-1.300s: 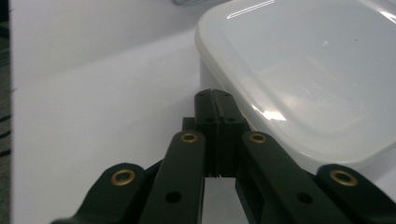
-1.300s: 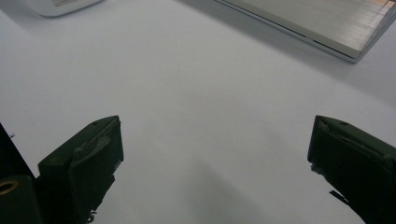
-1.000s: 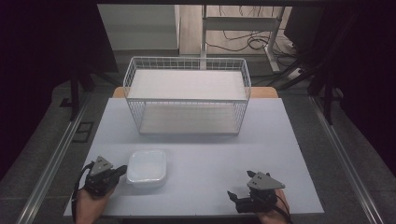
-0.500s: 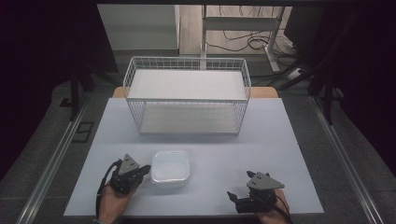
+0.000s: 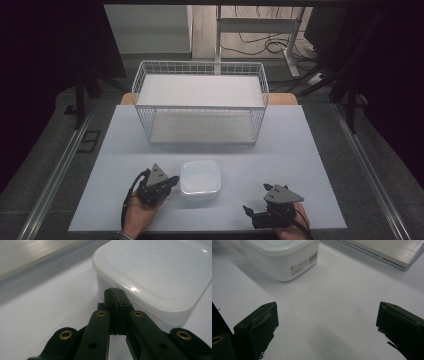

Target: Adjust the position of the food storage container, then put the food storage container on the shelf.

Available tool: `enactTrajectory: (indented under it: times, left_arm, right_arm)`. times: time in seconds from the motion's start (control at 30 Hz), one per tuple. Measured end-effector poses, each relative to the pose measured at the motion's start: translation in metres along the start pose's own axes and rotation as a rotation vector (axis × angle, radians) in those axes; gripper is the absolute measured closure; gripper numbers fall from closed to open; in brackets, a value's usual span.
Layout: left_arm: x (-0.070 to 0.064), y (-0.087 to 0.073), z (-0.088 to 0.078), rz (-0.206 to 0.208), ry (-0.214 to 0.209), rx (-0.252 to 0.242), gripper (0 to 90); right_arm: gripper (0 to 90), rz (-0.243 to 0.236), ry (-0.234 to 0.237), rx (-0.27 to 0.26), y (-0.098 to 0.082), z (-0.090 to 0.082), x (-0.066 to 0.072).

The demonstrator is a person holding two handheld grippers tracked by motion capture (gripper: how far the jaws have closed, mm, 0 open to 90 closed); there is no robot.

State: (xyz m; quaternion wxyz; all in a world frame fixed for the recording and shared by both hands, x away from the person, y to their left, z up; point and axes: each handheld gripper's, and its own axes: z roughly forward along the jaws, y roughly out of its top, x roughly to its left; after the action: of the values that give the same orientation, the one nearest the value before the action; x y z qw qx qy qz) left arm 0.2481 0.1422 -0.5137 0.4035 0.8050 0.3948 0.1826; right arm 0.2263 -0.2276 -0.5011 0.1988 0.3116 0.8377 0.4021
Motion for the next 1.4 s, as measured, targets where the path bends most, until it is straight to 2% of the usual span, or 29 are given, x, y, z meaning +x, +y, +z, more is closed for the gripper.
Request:
enactTrajectory:
  times: [0.17, 0.27, 0.37, 0.43, 0.5, 0.57, 0.77, 0.97, 1.07, 1.13, 1.23, 1.4]
  left_arm:
    - [-0.002, 0.005, 0.01, -0.012, -0.014, -0.018, 90.0]
    - [0.002, 0.006, 0.008, -0.016, -0.014, -0.024, 89.8]
    - [0.011, 0.005, -0.001, -0.046, 0.004, -0.046, 74.4]
    - [0.017, 0.005, -0.006, -0.07, -0.007, -0.05, 60.8]
    - [0.021, 0.003, -0.009, -0.069, -0.014, -0.066, 46.1]
    - [0.024, -0.001, -0.01, -0.053, -0.047, -0.071, 34.0]
    - [0.024, -0.004, -0.012, -0.07, -0.094, -0.066, 19.8]
    - [0.024, 0.0, -0.015, -0.099, -0.141, -0.076, 12.5]
    - [0.023, 0.003, -0.016, -0.1, -0.159, -0.079, 10.2]
    - [0.022, 0.005, -0.017, -0.09, -0.168, -0.076, 10.4]
    - [0.02, 0.01, -0.016, -0.075, -0.184, -0.071, 7.7]
    - [0.015, 0.019, -0.013, -0.027, -0.18, -0.052, 7.8]
  right_arm:
    - [4.1, 0.0, 0.005, 0.005, 0.0, 0.0, 0.001]
    - [4.1, 0.0, 0.007, 0.009, 0.0, 0.001, 0.001]
    - [4.1, 0.002, 0.008, 0.008, 0.0, 0.0, 0.0]
    - [4.1, 0.013, 0.012, 0.009, -0.001, 0.0, 0.0]
    - [4.0, 0.026, 0.02, 0.015, -0.001, 0.0, -0.002]
    - [4.0, 0.045, 0.031, 0.021, -0.001, 0.001, -0.002]
    - [2.5, 0.092, 0.058, 0.023, -0.001, 0.004, -0.002]
    - [2.0, 0.126, 0.065, 0.012, 0.008, 0.009, -0.002]
    - [0.4, 0.149, 0.097, -0.002, 0.017, 0.012, -0.002]
    - [0.0, 0.161, 0.126, -0.009, 0.023, 0.015, -0.002]
    - [0.0, 0.169, 0.128, -0.016, 0.032, 0.02, -0.001]
    - [0.0, 0.155, 0.162, 0.026, 0.048, 0.028, -0.001]
